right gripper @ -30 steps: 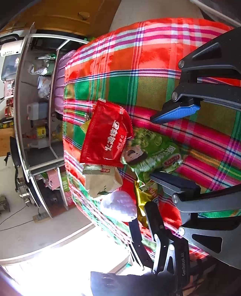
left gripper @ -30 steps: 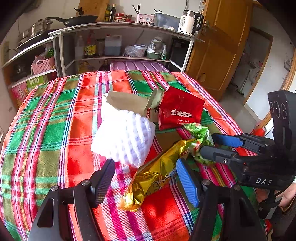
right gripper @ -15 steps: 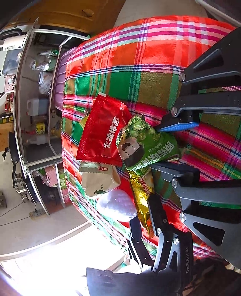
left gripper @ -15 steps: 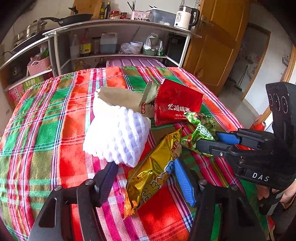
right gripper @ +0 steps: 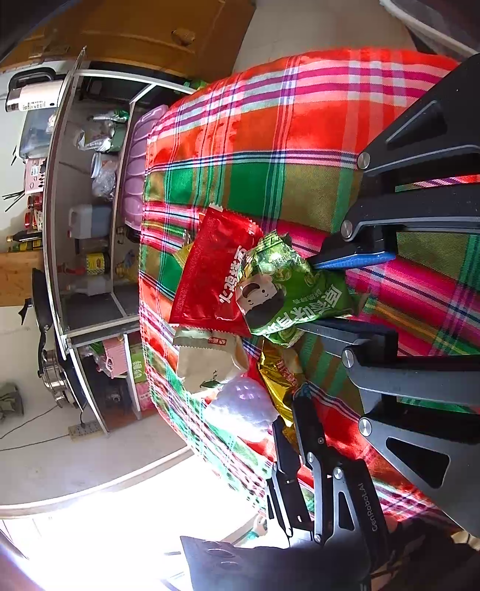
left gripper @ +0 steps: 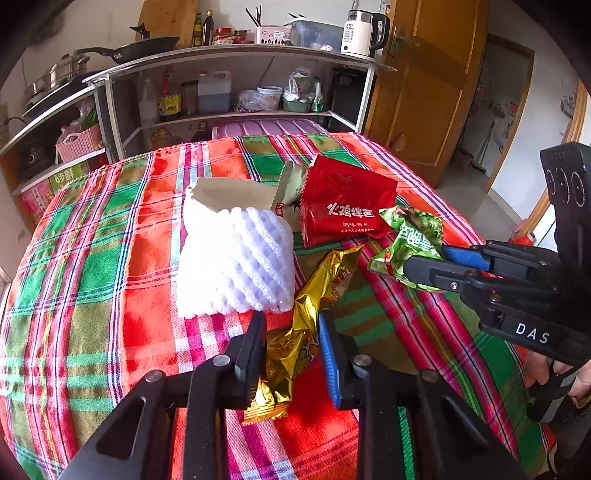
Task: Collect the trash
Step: 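Grasp the gold wrapper with the left gripper while the right grasps the green snack bag, then carry the gold wrapper and green bag to the bin and release both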
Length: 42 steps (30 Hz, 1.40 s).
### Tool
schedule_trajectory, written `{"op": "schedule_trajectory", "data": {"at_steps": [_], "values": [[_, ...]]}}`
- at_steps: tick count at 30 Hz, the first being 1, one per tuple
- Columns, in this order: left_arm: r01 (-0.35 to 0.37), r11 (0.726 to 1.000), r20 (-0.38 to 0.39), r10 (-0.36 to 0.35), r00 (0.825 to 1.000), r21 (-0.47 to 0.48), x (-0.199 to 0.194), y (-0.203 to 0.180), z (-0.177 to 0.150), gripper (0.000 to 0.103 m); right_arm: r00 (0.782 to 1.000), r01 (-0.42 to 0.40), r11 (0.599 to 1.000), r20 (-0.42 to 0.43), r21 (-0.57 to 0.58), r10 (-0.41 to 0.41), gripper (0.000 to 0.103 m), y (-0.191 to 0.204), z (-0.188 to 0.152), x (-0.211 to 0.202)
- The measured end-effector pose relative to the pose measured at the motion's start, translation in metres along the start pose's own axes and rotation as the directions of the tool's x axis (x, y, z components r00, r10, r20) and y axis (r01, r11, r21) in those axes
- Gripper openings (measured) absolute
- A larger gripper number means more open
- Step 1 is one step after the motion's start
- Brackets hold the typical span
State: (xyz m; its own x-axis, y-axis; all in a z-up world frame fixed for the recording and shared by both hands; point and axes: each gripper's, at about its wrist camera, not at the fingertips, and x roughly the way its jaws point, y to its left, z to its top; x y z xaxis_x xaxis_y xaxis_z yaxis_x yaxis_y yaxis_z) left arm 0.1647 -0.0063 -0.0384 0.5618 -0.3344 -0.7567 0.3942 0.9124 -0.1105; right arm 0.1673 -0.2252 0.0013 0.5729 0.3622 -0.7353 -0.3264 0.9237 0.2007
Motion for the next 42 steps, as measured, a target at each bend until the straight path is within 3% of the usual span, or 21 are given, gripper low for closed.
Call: {"op": "schedule_trajectory", "data": {"at_steps": [11, 27, 36, 42], "values": [[0.065, 0.998, 0.040, -0.063, 0.997, -0.028, -0.022, -0.011, -0.007, 0.026, 0.999, 0.028, 0.999, 0.046, 0.031, -0.030, 0.024, -0.006, -0.009, -0.031], [0.155, 0.988, 0.080, -0.156, 0.984, 0.028, -0.030, -0.088, 0.004, 0.026, 0.980, 0.134, 0.982, 0.128, 0.135, -0.152, 0.024, -0.047, -0.038, -0.106], [0.214, 0.974, 0.078, -0.220, 0.972, 0.075, -0.020, -0.143, 0.022, 0.026, 0.951, 0.233, 0.949, 0.153, 0.214, -0.268, 0.024, -0.090, -0.066, -0.152], [0.285, 0.951, 0.054, -0.292, 0.955, 0.117, -0.009, -0.190, 0.032, 0.027, 0.924, 0.311, 0.911, 0.136, 0.271, -0.356, 0.024, -0.126, -0.092, -0.184]]}}
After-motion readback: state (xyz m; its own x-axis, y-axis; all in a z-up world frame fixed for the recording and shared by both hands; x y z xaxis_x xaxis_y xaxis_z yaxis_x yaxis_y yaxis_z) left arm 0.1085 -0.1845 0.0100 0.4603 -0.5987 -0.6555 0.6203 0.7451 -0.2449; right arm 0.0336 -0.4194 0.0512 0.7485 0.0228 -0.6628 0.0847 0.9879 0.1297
